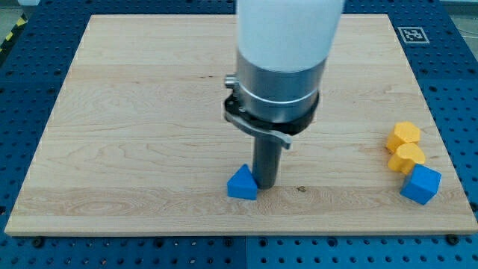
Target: Move the blue cube to the right side of the blue triangle
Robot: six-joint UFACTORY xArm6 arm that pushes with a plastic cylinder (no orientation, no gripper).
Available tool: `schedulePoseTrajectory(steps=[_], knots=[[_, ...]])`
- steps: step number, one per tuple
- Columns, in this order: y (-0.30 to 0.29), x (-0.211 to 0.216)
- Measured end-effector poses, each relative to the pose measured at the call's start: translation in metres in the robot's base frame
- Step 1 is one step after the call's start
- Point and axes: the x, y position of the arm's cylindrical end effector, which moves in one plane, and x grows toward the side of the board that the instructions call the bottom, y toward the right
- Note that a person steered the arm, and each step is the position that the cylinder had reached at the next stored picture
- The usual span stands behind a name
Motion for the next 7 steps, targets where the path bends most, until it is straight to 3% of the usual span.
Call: schedulePoseTrajectory(steps=[1,3,6,7], knots=[[-0.006,0.010],[0.079,0.006],[0.161,-0.132],[0.210,-0.129]])
